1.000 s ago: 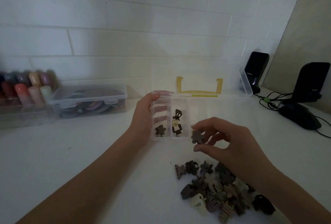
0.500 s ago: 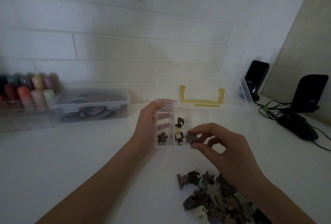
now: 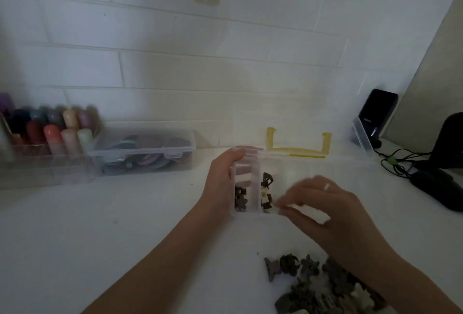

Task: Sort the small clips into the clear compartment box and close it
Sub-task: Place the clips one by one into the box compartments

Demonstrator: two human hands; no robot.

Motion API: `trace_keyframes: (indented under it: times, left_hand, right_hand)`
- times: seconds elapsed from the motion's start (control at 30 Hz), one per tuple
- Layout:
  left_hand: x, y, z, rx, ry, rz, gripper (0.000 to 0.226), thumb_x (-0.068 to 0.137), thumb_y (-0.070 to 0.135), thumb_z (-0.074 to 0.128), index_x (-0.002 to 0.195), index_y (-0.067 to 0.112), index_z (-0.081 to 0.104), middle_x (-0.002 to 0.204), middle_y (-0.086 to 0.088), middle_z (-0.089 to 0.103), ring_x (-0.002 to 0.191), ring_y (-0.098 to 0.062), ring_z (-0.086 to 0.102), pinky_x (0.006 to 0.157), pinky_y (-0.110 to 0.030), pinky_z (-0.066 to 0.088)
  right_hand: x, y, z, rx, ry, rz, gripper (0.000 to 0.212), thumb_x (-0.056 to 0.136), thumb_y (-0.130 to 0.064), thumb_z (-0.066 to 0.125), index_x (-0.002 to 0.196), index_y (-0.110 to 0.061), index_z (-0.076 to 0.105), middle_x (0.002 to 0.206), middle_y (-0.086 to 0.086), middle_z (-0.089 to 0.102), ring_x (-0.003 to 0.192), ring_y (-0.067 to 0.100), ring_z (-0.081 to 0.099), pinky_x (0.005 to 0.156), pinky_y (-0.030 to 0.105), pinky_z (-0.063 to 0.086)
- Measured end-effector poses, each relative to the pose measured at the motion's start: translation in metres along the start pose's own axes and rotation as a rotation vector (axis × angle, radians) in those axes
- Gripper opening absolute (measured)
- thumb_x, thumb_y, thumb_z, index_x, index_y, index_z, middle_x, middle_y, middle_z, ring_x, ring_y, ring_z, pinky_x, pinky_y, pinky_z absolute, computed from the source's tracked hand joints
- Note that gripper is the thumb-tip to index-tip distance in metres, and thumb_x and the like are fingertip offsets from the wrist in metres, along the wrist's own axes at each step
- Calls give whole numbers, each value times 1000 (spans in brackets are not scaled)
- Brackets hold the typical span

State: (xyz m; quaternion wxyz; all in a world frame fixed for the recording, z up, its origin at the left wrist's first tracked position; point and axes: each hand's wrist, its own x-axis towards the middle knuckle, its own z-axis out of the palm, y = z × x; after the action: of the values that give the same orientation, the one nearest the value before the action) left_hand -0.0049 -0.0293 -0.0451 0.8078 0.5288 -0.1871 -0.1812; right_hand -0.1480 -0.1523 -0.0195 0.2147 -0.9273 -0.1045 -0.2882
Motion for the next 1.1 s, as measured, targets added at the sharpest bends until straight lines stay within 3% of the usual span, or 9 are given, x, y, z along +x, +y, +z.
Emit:
trace_keyframes:
  times: [0.1, 0.17, 0.23, 0.33, 0.5, 0.67, 0.8, 0.97, 1.1]
  left_hand:
    - [1, -1, 1, 8, -7, 11, 32, 84, 30, 48, 68, 26, 76, 84, -3, 70, 82, -21, 65, 84, -42, 47]
    - [1, -2, 0, 0, -7, 11, 41, 90, 24, 42, 67, 25, 75, 85, -3, 69, 83, -22, 64, 82, -40, 46]
    - [1, 0, -1, 0, -10, 22, 41, 91, 23, 41, 68, 24, 75, 86, -3, 69, 83, -21, 64, 79, -38, 46]
    - [2, 1, -1, 11, -18, 32, 38, 91, 24, 40, 72, 23, 73, 89, -2, 69, 82, -20, 65, 74, -34, 47]
    - [0, 2, -1, 23, -26, 29, 29, 81, 31, 48, 71, 24, 74, 91, -3, 68, 84, -22, 64, 81, -40, 46]
    - [0, 3, -1, 36, -31, 22, 26, 69, 36, 50, 69, 25, 74, 94, -3, 68, 88, -24, 61, 86, -43, 43]
    - [-1, 3, -1, 55, -34, 35, 28, 70, 36, 48, 68, 27, 75, 89, 1, 69, 85, -23, 61, 80, -39, 43]
    - [-1, 1, -2, 44, -40, 46, 39, 89, 26, 41, 67, 27, 74, 91, -2, 68, 85, -22, 63, 83, -40, 44]
    - [-1, 1, -2, 49, -32, 45, 30, 83, 30, 47, 69, 26, 73, 93, -3, 68, 84, -21, 64, 80, -39, 46]
  right_hand:
    - [-19, 6, -13, 93, -196, 68, 17, 76, -35, 73, 92, -40, 71, 81, -22, 67, 82, -5, 60, 69, 6, 44]
    - [-21, 8, -16, 109, -350, 117, 28, 74, -46, 66, 101, -51, 64, 91, -25, 67, 89, -5, 61, 76, 10, 47]
    - [-21, 7, -13, 70, -460, 126, 33, 76, -44, 65, 106, -57, 57, 94, -32, 64, 95, -8, 58, 83, 10, 45]
    - [-22, 1, -4, 25, -546, 118, 41, 83, -39, 63, 119, -54, 50, 105, -36, 53, 105, -10, 51, 92, 9, 39]
    - [-22, -9, 0, 6, -588, 75, 46, 88, -37, 57, 132, -43, 43, 126, -20, 53, 115, -2, 45, 100, 18, 37]
    - [-22, -6, -2, -10, -532, 141, 44, 80, -40, 66, 122, -43, 54, 102, -24, 55, 93, -4, 51, 86, 15, 43]
    - [-21, -1, -5, -38, -503, 125, 23, 79, -32, 71, 102, -34, 69, 94, -19, 62, 90, -2, 54, 83, 14, 44]
    - [-21, -3, -6, 208, -234, 122, 21, 72, -17, 77, 88, -29, 70, 88, -16, 67, 87, 3, 61, 75, 15, 48]
    - [-20, -6, -5, 413, -76, 173, 22, 72, -2, 75, 80, -17, 61, 94, -13, 70, 85, 8, 66, 72, 18, 53]
